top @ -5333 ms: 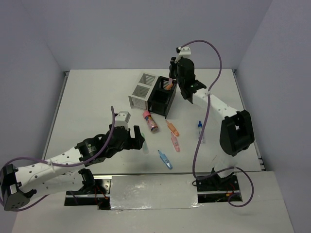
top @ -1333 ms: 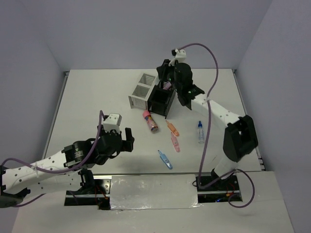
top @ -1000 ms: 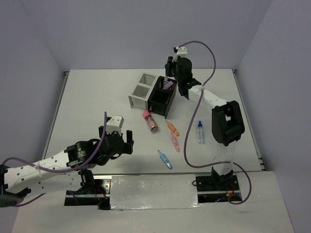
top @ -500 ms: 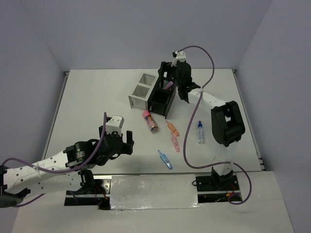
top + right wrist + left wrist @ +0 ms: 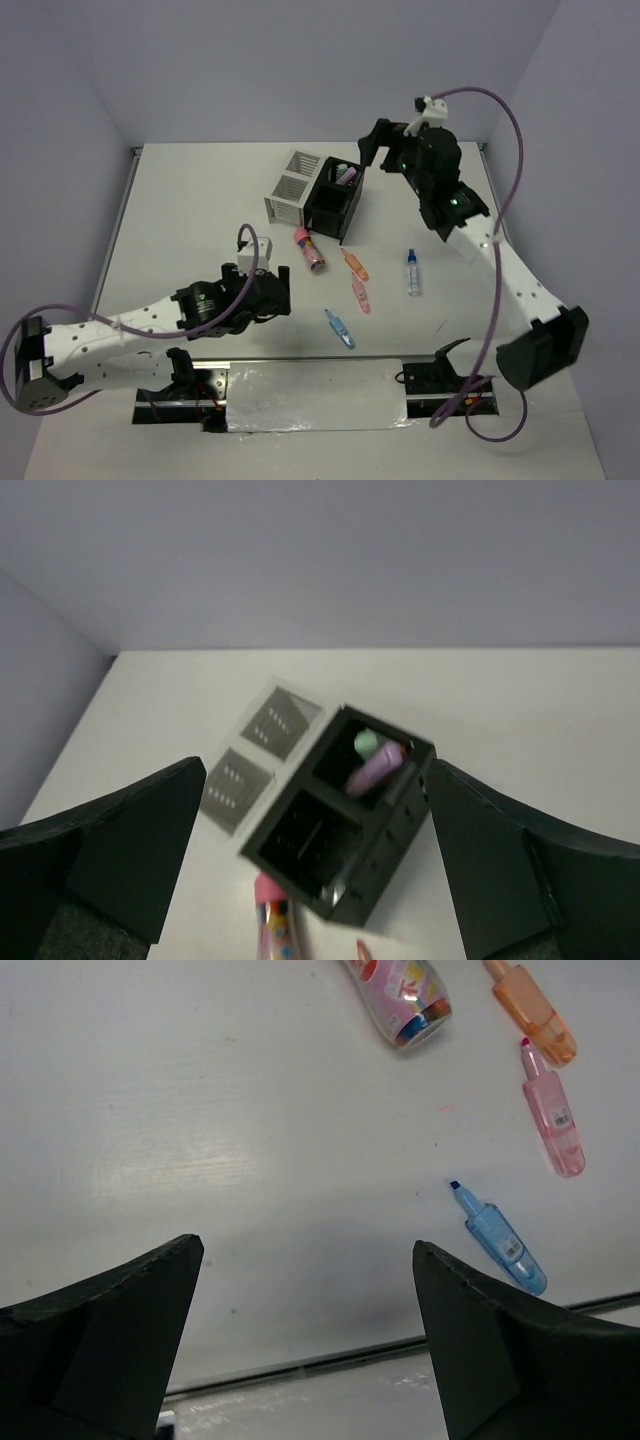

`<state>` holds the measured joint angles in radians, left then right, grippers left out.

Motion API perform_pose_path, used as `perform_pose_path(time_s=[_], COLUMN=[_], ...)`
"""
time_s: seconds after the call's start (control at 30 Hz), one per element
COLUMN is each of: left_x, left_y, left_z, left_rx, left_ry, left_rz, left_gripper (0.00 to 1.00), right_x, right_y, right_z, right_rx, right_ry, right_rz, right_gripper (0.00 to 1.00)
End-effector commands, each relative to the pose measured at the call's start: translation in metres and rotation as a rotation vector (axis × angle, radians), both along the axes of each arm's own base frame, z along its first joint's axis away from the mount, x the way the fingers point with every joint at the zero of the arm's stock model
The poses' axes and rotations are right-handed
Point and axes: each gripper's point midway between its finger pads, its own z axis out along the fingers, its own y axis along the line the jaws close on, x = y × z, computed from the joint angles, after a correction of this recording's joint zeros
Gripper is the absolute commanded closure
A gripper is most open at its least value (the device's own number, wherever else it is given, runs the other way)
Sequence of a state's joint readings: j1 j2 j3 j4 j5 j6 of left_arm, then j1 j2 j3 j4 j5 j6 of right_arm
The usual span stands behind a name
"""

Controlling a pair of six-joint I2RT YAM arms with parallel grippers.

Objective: Sort the stationery into containers

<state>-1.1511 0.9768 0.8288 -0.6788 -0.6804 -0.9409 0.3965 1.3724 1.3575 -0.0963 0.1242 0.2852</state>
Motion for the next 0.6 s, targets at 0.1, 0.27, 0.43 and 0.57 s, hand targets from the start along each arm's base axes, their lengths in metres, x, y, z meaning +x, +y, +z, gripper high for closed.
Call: perform_pose_path(time_s=[0.1, 0.27, 0.43, 0.57], left_x=[0.005, 0.005, 0.009, 0.009], left_y=[-0.017, 0.007, 0.029, 0.028], left_z=[-0.001, 0.010, 0.032, 0.045], left_rx=[-0.062, -0.074, -0.083, -0.097], left_ry=[0.108, 0.096, 0.043, 0.013], left_rz=[0.233, 0.394, 0.379, 0.241], left_gripper=[0.01, 0.01, 0.01, 0.01], right_x=[-0.109, -0.188, -0.230, -0.250], right_y=[-0.022, 0.023, 0.052, 0.078], right_z=[-0.147, -0.211, -0.255, -0.278], right_rx=[-0.083, -0.209, -0.320, -0.372], right_ry=[0.436, 0.581, 0.668, 0.669], right_rz=[0.024, 0.222, 0.352, 0.432], right_gripper=[0.01, 0.04, 0.11, 0.14])
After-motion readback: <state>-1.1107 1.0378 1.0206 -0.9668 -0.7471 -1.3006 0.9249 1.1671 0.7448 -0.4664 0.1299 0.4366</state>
